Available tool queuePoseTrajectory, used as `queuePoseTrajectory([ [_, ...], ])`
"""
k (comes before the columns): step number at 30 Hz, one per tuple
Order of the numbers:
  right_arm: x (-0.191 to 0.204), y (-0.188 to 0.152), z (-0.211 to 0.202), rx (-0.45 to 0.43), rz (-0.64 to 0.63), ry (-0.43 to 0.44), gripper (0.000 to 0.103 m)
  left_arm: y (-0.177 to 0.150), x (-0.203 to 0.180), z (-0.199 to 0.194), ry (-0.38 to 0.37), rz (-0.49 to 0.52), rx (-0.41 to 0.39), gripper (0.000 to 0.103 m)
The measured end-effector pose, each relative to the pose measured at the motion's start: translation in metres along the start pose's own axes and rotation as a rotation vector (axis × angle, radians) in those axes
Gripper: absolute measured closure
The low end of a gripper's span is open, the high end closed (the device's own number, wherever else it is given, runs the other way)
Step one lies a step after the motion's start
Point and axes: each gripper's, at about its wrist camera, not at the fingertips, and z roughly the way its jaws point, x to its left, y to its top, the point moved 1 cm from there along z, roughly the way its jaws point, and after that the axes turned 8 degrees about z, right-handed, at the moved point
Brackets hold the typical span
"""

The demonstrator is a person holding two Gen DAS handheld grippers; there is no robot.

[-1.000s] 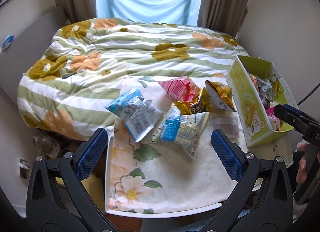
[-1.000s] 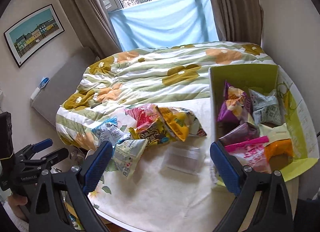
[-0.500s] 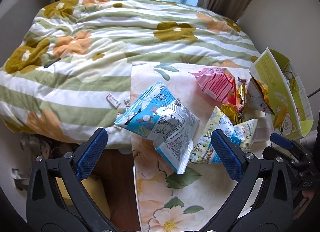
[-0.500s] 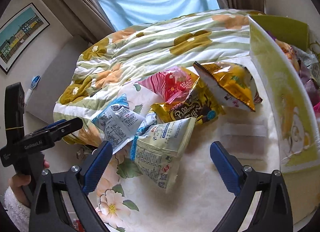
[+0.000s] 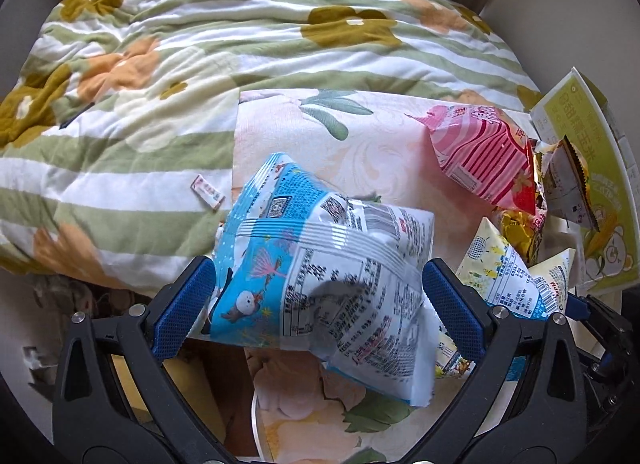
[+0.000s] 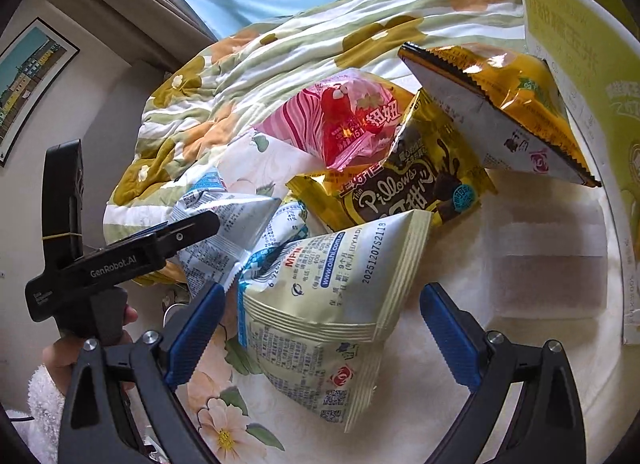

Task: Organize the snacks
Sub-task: 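Grasp the blue-white printed bag with the left tool while the right tool grasps the cream printed bag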

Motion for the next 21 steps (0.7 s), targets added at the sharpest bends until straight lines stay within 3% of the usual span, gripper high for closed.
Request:
queuePoseTrajectory([
  [6,-0.005,0.004,0.007,0.025,0.002,0.013,0.006,0.002,-0.007,0.003,0.025,0.027,-0.007,0.001],
  [14,-0.004,0.006,0.015,0.055,-0.008,0.025,0.006,0.002,-0.014,-0.001,0.014,0.047,-0.01,0.025],
  [19,-0.004,0.007,0.018,0.066,-0.014,0.029,0.007,-0.001,-0.015,-0.005,0.017,0.051,-0.018,0.032],
  [21,-0.003,0.007,0.018,0.068,-0.018,0.033,0.013,-0.002,-0.013,-0.008,0.011,0.039,-0.023,0.034],
])
